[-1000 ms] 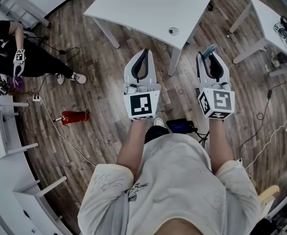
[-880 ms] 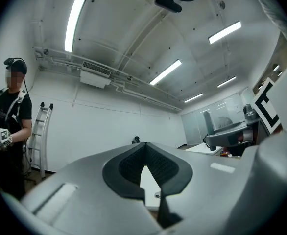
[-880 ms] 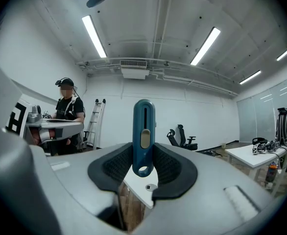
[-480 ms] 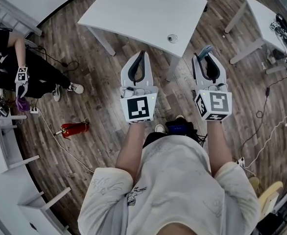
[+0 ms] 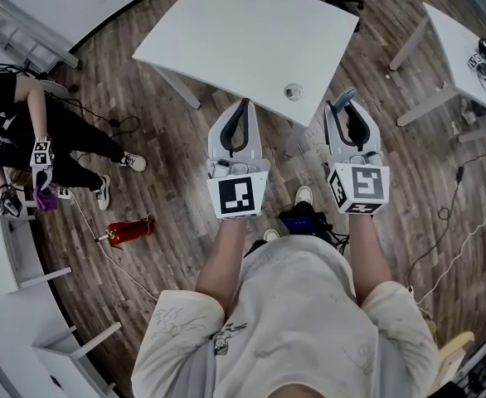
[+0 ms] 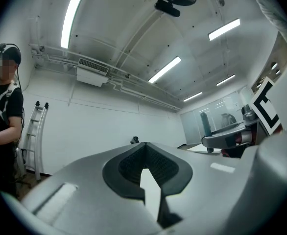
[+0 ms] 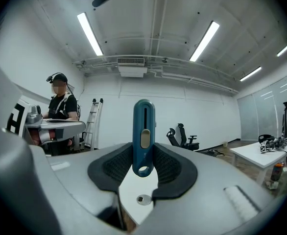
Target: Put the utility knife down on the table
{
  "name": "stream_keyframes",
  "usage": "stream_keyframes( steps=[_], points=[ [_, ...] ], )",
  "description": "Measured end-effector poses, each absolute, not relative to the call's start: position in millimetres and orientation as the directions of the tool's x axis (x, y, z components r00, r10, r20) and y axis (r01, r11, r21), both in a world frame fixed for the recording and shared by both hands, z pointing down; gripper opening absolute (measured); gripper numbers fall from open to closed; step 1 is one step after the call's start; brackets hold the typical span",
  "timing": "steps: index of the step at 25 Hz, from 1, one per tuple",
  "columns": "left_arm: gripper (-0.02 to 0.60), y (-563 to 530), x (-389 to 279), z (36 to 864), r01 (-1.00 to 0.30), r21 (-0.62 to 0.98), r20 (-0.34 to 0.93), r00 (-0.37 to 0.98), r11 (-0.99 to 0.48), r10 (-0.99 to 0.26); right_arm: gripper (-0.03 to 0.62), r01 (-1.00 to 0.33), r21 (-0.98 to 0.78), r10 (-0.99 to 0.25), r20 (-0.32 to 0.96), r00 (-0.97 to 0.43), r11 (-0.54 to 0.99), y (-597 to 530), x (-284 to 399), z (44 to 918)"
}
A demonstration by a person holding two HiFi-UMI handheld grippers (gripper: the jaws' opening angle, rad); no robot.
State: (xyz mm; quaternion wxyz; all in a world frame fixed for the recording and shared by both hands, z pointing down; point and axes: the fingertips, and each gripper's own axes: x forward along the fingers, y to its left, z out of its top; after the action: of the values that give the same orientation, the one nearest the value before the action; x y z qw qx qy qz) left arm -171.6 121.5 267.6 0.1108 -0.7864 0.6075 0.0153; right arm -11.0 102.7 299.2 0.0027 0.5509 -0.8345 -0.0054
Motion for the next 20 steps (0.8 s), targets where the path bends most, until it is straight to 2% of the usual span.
stream_keyframes(
  steps=[5,11,20],
  points=[
    [0.018,42.7,-137.5,259.0,-0.960,-0.157,-0.163,0.259,-0.234,-0.952,0.135,-0.915,0.004,-0.915,-0.010,-0.402,0.402,21.7,21.5,292.2],
    [0.018,-115.0,-45.3,238.7,-0.958,-0.169,-0.157,0.260,-0.234,-0.953,0.135,-0.913,-0.009,-0.913,-0.005,-0.407,0.407,-134.0,113.9,278.3],
    [0.017,-278.4,65.3,244.0,-0.954,-0.205,-0.150,0.254,-0.221,-0.956,0.135,-0.910,-0.037,-0.911,-0.012,-0.412,0.412,-297.4,229.4,290.6]
  ],
)
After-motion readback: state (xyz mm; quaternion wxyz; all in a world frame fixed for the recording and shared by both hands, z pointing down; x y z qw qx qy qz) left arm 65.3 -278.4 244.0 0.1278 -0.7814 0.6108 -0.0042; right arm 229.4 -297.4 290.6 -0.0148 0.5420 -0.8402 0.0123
